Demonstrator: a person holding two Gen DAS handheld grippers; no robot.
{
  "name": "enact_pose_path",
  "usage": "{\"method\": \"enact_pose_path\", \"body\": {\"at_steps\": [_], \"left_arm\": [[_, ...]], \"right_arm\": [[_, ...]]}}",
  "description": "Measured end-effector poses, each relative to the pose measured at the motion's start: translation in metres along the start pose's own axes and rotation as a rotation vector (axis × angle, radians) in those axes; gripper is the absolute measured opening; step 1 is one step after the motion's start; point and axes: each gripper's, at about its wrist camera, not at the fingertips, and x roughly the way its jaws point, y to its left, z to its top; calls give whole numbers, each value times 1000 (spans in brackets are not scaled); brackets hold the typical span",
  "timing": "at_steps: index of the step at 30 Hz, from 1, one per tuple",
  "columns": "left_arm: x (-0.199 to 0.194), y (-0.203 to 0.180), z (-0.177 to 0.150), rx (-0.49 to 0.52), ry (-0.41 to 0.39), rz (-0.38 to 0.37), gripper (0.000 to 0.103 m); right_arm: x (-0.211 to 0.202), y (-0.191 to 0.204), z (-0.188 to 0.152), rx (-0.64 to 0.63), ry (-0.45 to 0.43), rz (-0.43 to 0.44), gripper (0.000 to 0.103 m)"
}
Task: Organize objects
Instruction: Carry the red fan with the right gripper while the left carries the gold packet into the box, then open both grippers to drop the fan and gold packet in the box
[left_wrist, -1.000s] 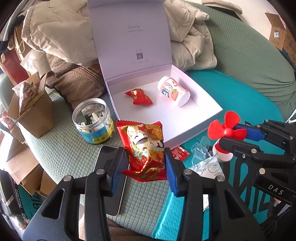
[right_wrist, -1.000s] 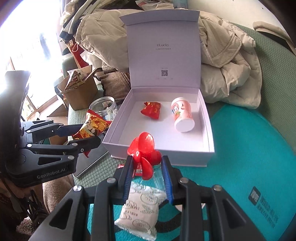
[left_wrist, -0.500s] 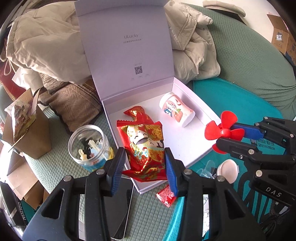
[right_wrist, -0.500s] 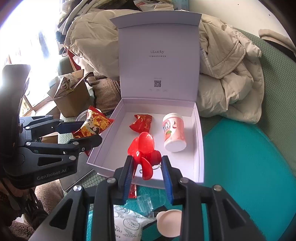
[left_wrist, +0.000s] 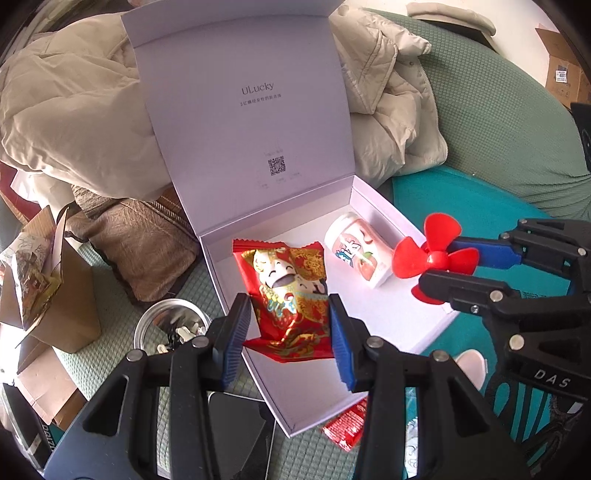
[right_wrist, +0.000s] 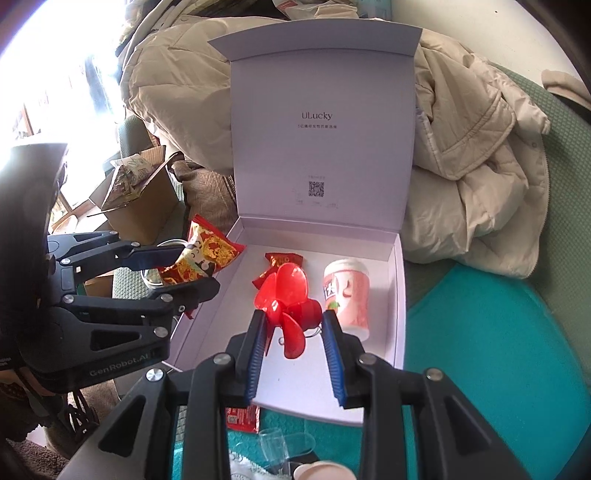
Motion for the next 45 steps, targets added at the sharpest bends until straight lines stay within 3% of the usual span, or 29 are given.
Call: {"method": "enact_pose_path", "body": {"at_steps": [24, 42, 45], "left_arm": [[79, 21, 13, -52, 85, -8, 40], [113, 28, 30, -9, 112, -2, 40], [121, 27, 30, 8, 148, -38, 40]], "right_arm": [[65, -18, 30, -26, 74, -37, 30], [111, -35, 49, -34, 86, -71, 30], [122, -37, 49, -37, 103, -70, 30]]}}
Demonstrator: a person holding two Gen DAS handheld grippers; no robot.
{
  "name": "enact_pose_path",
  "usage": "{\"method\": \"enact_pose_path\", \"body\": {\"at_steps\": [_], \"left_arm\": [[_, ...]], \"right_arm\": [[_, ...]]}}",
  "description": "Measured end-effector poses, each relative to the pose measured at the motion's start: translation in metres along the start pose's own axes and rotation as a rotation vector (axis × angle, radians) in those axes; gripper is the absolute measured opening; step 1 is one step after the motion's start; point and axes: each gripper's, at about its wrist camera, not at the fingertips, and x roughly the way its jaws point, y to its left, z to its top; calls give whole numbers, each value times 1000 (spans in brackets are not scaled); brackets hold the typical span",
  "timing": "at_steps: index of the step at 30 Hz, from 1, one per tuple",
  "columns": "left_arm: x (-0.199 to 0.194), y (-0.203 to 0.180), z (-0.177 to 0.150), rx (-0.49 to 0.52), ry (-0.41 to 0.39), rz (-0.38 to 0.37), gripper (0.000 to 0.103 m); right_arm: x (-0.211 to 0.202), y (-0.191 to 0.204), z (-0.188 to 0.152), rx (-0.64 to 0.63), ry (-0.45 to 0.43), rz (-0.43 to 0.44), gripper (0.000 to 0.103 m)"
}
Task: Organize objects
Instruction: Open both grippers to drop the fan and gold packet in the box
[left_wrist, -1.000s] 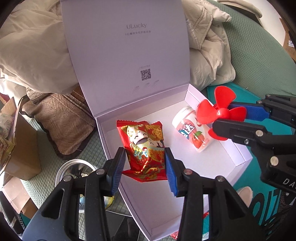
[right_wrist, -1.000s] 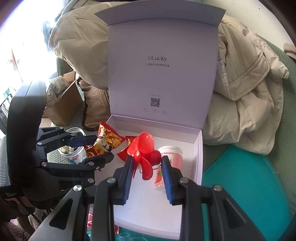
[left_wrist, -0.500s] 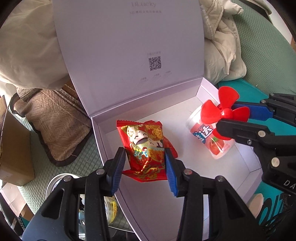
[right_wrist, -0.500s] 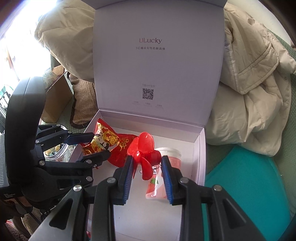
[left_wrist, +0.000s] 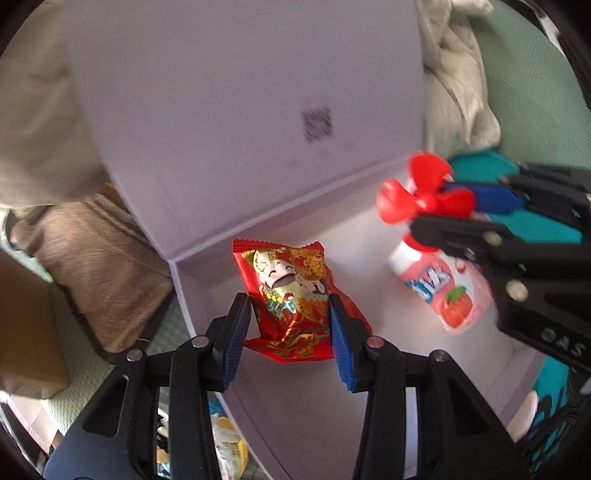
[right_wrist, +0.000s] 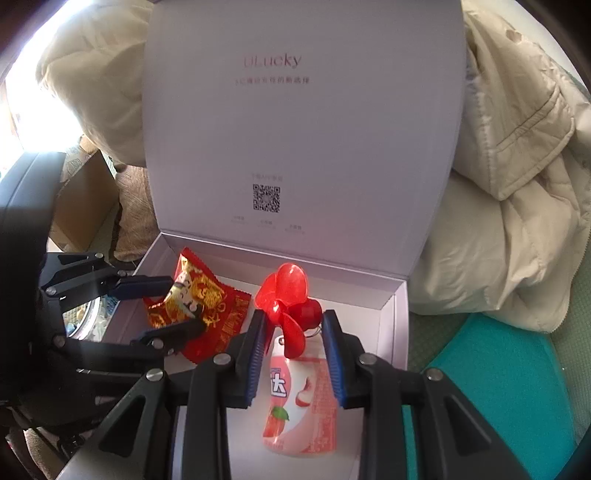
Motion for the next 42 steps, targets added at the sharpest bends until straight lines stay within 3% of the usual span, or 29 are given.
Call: {"method": "enact_pose_path", "body": {"at_steps": [15, 22, 30, 40, 42], "left_arm": [[9, 3, -5, -39, 18, -41, 40], [12, -18, -18, 44, 50, -67, 40], [2, -21, -24, 17, 44, -108, 40], [-29, -22, -31, 22, -6, -60, 40], [-39, -6, -34, 16, -12, -54, 40]], "right_arm": [[19, -1, -5, 14, 24, -4, 31], [19, 6, -10, 10, 33, 18, 31], [14, 10, -19, 24, 46, 0, 31], [-19, 4, -27, 22, 27, -29, 31], [-22, 4, -29, 21, 39, -30, 31]]}}
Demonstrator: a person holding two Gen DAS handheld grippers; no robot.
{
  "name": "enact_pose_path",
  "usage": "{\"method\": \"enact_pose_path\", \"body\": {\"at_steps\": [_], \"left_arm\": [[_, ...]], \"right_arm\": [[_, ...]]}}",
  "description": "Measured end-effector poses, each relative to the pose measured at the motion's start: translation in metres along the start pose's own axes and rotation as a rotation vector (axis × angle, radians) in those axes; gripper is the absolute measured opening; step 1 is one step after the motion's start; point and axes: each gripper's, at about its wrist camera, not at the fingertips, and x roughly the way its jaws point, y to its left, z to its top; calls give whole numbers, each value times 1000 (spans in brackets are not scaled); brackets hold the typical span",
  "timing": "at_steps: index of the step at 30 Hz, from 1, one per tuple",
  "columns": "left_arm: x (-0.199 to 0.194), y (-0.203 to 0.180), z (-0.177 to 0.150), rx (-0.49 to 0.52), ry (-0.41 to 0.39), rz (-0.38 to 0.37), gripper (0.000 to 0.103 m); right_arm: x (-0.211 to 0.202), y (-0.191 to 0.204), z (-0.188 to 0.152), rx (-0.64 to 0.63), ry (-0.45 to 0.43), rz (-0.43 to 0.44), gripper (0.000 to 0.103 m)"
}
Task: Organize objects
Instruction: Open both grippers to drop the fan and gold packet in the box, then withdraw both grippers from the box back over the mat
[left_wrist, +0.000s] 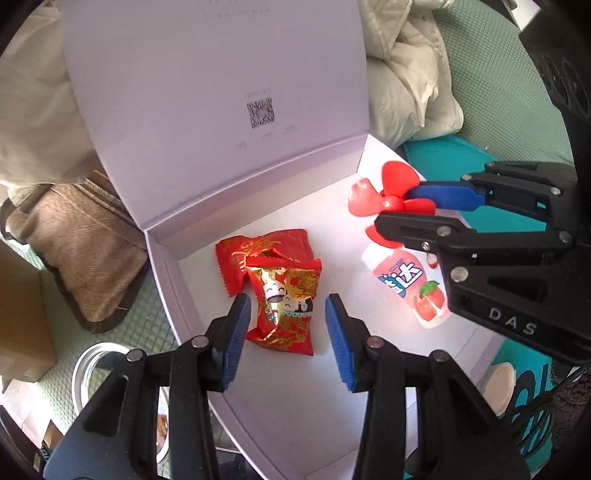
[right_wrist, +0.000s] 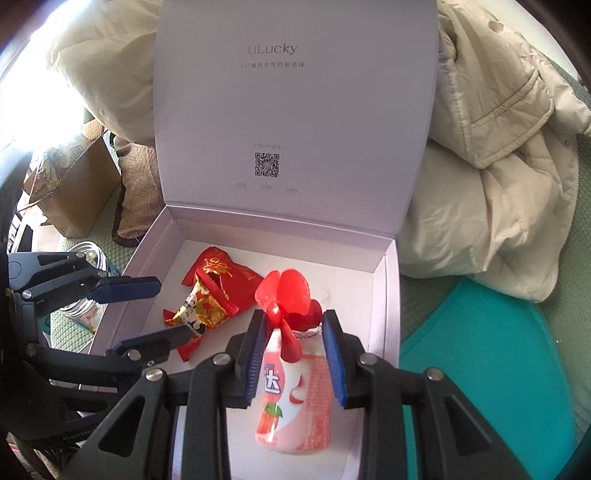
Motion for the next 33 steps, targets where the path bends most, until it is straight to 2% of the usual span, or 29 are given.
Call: {"method": "enact_pose_path", "body": {"at_steps": [6, 10, 16, 24, 28, 30, 33], "left_arm": [[-16, -5, 0, 7, -19, 27, 40], [-17, -15, 13, 4, -35, 54, 40], [-43, -6, 6, -12, -52, 53, 41], [-77, -7, -1, -32, -122, 85, 41], [-90, -5, -6, -73, -124, 81, 42], [-99, -5, -9, -75, -138, 90, 45], [-111, -9, -14, -62, -179, 106, 59]], "right_arm": [[-19, 3, -6, 12, -8, -16, 35], [-30, 3, -9, 33, -13, -14, 38], [-57, 4, -12, 39, -52, -24, 43], [-88, 19, -15, 34, -93, -59, 45], [-110, 25, -19, 50, -135, -111, 56], [-121, 28, -21, 51, -163, -117, 59], [-133, 34, -24, 40, -186, -125, 63]]}}
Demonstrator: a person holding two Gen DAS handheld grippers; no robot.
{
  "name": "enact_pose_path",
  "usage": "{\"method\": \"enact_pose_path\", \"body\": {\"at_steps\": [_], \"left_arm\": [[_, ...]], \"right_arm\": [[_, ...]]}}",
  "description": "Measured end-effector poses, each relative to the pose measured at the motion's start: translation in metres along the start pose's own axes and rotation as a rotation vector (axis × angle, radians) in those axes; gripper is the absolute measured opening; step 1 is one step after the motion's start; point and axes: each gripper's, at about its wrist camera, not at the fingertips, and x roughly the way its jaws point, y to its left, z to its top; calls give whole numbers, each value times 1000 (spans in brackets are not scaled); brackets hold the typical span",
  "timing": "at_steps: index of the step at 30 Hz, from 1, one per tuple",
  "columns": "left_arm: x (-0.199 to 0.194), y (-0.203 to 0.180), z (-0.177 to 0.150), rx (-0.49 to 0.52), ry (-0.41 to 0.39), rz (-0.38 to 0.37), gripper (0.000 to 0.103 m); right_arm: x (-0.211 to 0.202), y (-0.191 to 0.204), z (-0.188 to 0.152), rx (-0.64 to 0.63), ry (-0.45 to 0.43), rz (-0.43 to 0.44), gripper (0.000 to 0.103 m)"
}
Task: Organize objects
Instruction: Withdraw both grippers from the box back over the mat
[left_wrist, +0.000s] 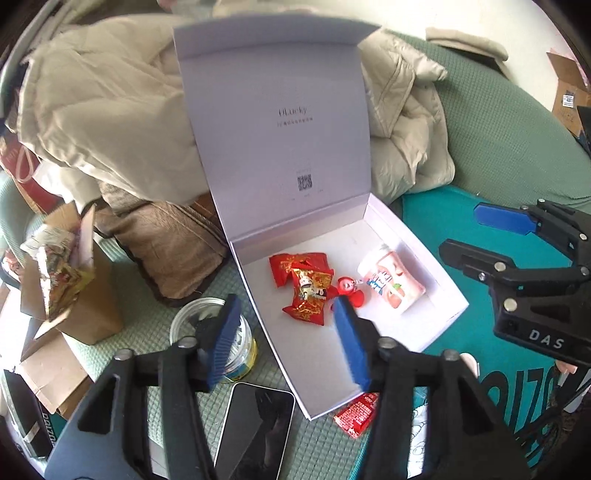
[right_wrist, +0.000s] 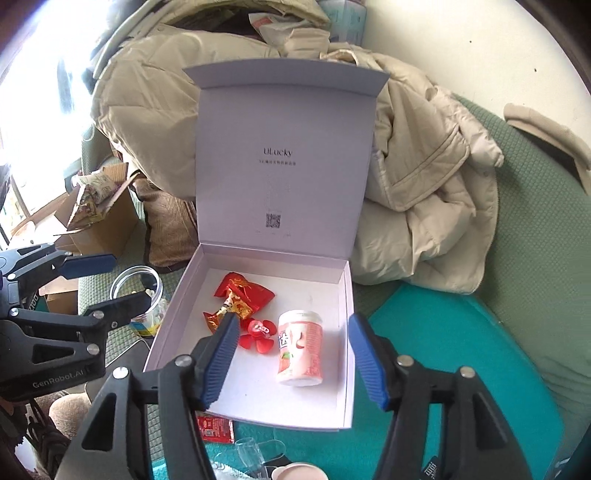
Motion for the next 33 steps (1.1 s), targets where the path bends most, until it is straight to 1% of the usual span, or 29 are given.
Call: {"method": "enact_pose_path", "body": {"at_steps": [1, 4, 6, 8, 12, 15, 18, 19, 21, 25, 33], "left_arm": [[-4, -2, -1, 9, -9, 8, 65], [-16, -5, -4, 19, -27, 19, 69], [-22, -5, -6, 15, -24, 11, 69], [-29, -5, -7, 8, -26, 20, 69], [-45, -6, -10, -2, -52, 25, 69], [-59, -7, -13, -11, -81, 34, 70], [-69, -10, -16, -16, -70, 37, 70], [-73, -10, -17, -24, -63, 31, 70], [-83, -13, -20, -21, -76, 26, 70], [-97, -20, -27, 7, -103, 47, 77], [-106, -30, -50, 16, -106, 29, 77]], "right_arm": [[-3, 2, -1, -6, -3, -7, 63], [-13, 7, -3, -20, -5, -26, 65], [-19, 9, -6, -20, -2, -43, 65], [-27, 10, -8, -22, -11, -48, 65], [-43, 11, -13, -17, -32, -61, 65], [-58, 12, -17, -21, -69, -69, 65], [-71, 15, -22, -20, -77, -64, 65], [-74, 15, -23, -17, -78, -58, 65], [-81, 16, -28, -11, -81, -57, 65], [-90, 18, -37, 2, -78, -63, 65], [-101, 25, -58, -2, -59, -75, 65]]}}
